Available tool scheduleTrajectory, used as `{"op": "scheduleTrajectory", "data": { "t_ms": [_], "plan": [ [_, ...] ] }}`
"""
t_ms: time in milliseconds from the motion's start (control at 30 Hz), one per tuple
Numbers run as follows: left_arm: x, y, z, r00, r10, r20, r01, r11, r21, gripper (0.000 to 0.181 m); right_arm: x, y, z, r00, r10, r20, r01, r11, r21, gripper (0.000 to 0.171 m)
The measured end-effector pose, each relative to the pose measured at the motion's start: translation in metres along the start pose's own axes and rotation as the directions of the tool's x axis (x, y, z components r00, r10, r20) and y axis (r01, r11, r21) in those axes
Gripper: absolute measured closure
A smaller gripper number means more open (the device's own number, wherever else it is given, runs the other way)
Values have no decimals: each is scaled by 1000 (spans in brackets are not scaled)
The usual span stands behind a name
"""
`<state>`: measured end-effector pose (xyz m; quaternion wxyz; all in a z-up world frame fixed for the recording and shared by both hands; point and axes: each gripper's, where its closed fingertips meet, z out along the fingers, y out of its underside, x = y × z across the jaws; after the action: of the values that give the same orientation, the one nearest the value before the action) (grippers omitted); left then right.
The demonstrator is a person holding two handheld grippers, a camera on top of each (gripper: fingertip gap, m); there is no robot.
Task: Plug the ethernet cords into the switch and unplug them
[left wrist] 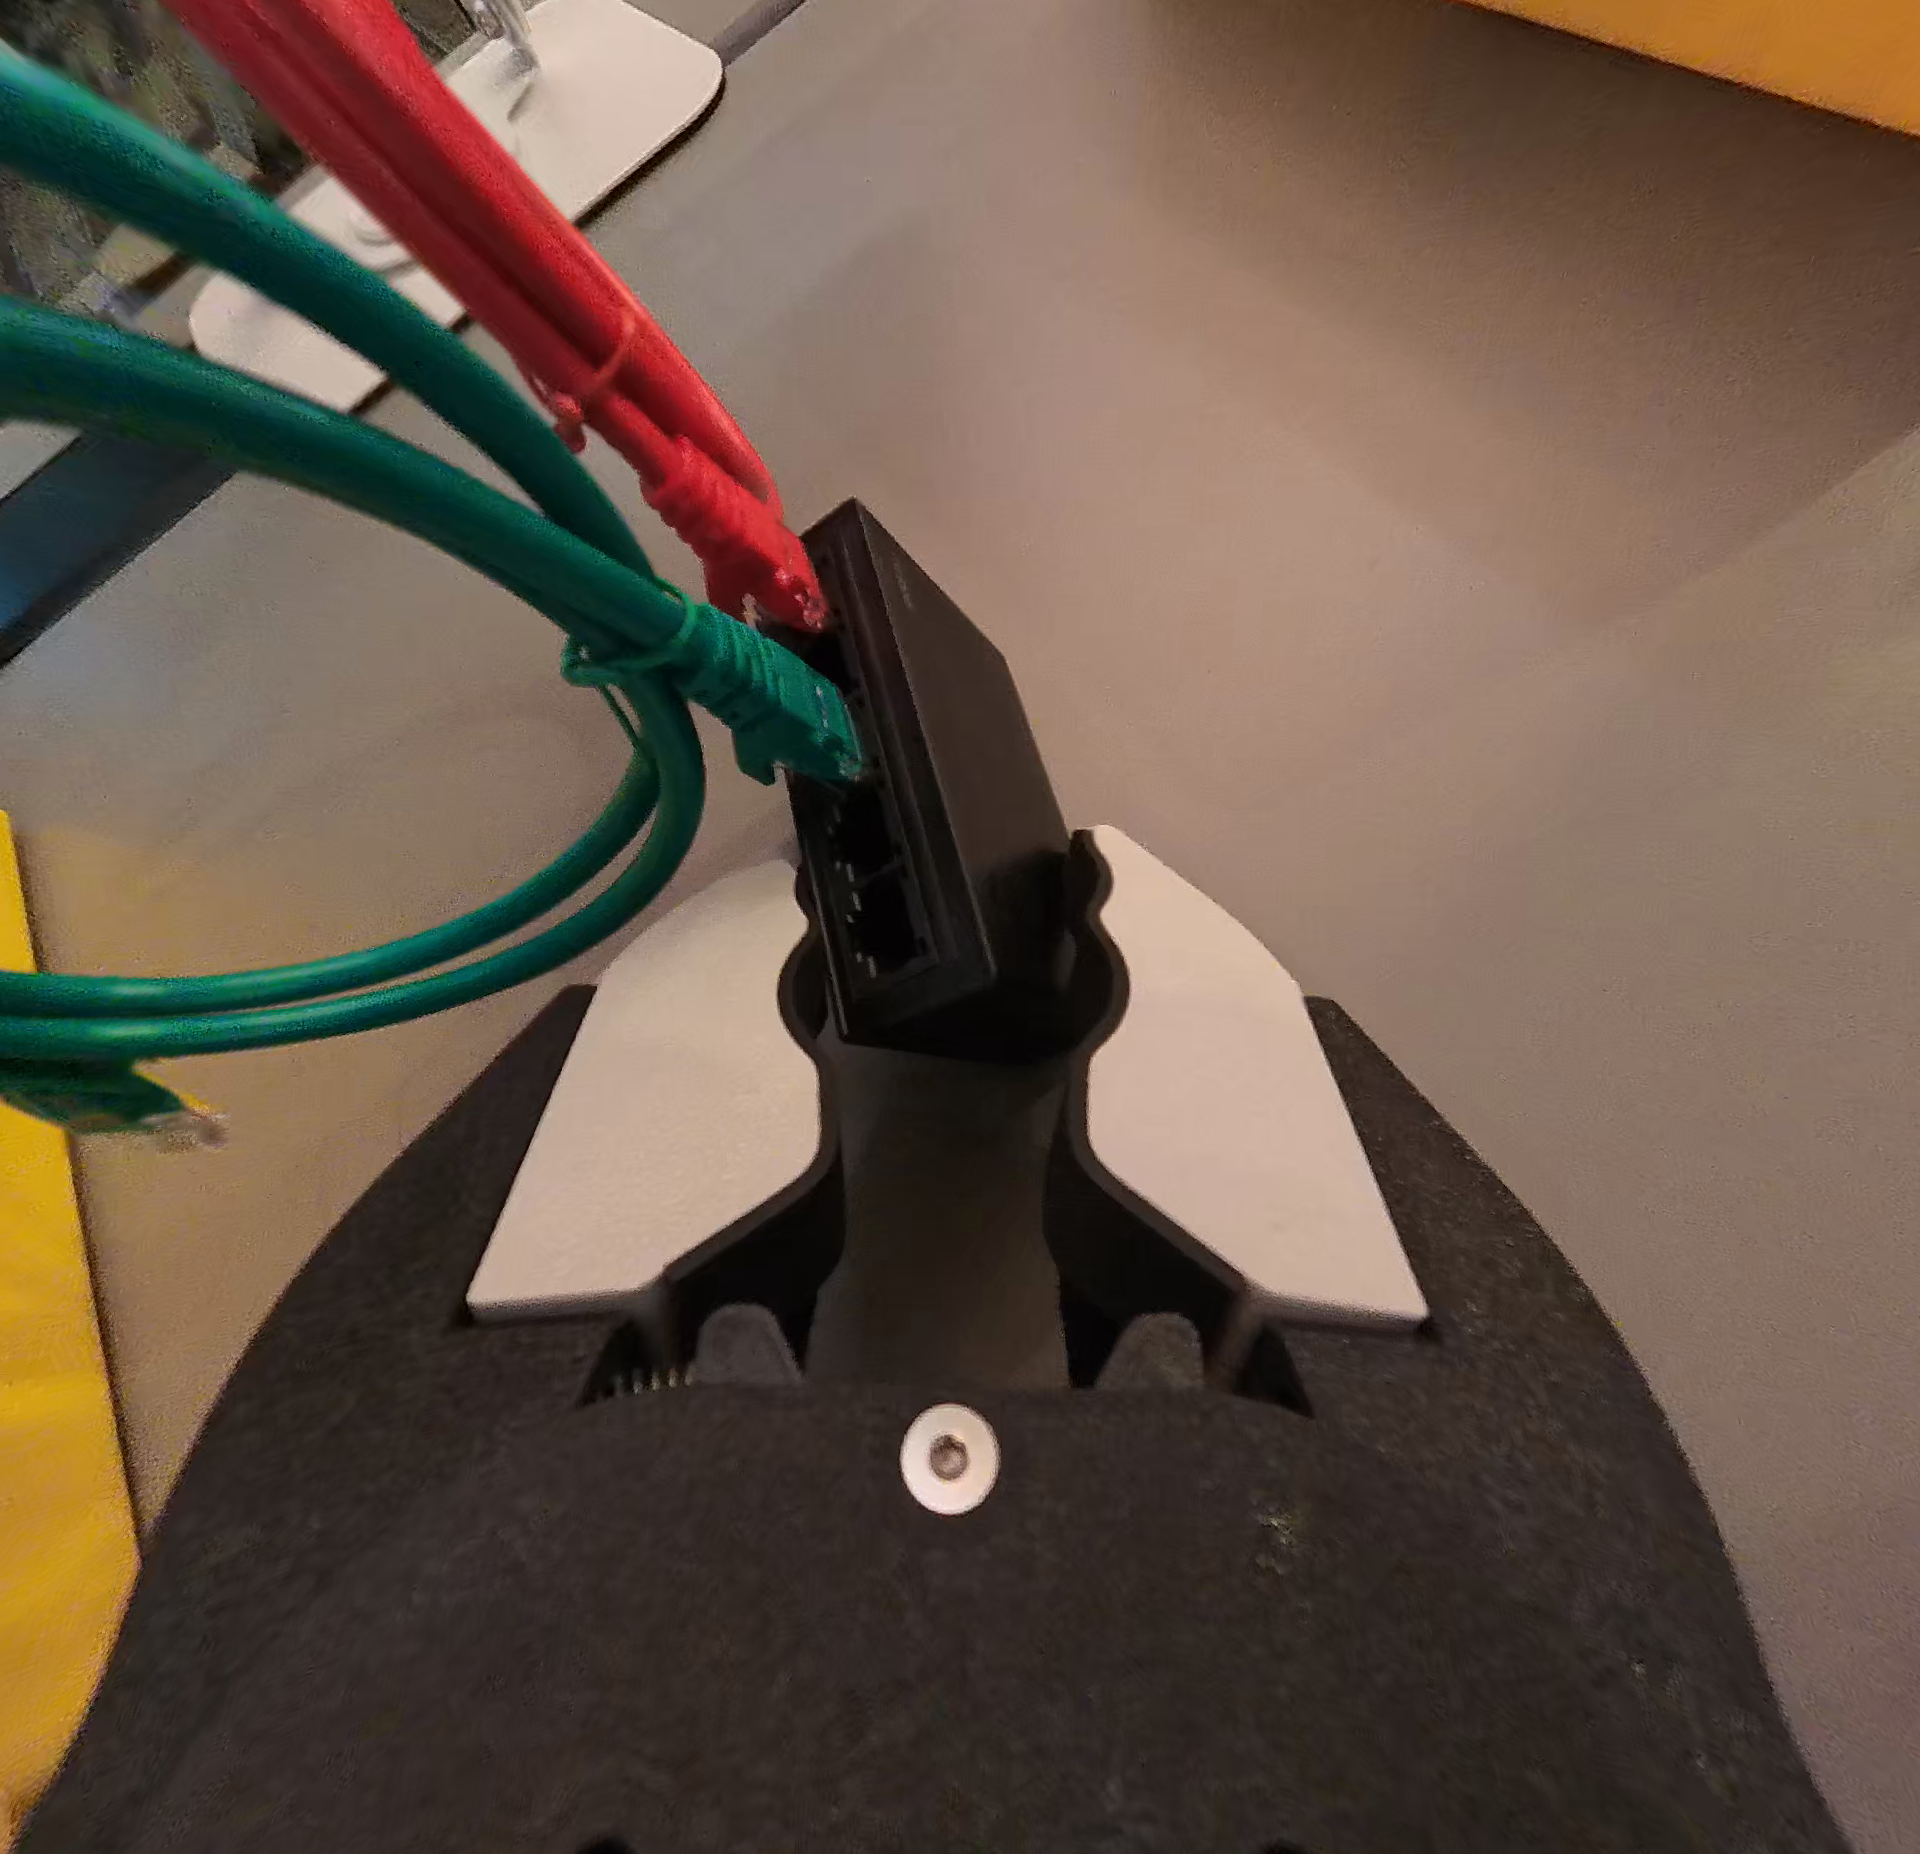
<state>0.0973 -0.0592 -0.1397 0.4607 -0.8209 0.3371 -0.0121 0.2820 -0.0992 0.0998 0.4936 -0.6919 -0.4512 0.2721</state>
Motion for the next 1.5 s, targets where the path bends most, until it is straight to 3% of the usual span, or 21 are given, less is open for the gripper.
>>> {"op": "scheduleTrajectory", "data": {
  "t_ms": [467, 667, 867, 1233, 1500],
  "plan": [
    [0, -1, 2, 998, -52, -22, 52, 999, -11, 140, -4, 4, 12, 999, -12, 30, 14, 999, -45, 157],
    [-6, 1, -4, 981, 187, 52, -185, 982, -33, 146, -16, 2, 25, 991, -46, 122, 52, 998, -47, 157],
    [-16, -5, -17, 953, 286, 100, -284, 958, -33, 149, -35, -9, 60, 970, -67, 235, 78, 996, -41, 157],
    [-44, -27, -54, 921, 342, 187, -335, 940, -69, 150, -76, -18, 155, 949, -50, 313, 90, 989, -116, 157],
    [-42, -44, -71, 947, 295, 129, -303, 952, 47, 151, -76, -9, 167, 965, -49, 259, 100, 977, -187, 157]
  ]
}}
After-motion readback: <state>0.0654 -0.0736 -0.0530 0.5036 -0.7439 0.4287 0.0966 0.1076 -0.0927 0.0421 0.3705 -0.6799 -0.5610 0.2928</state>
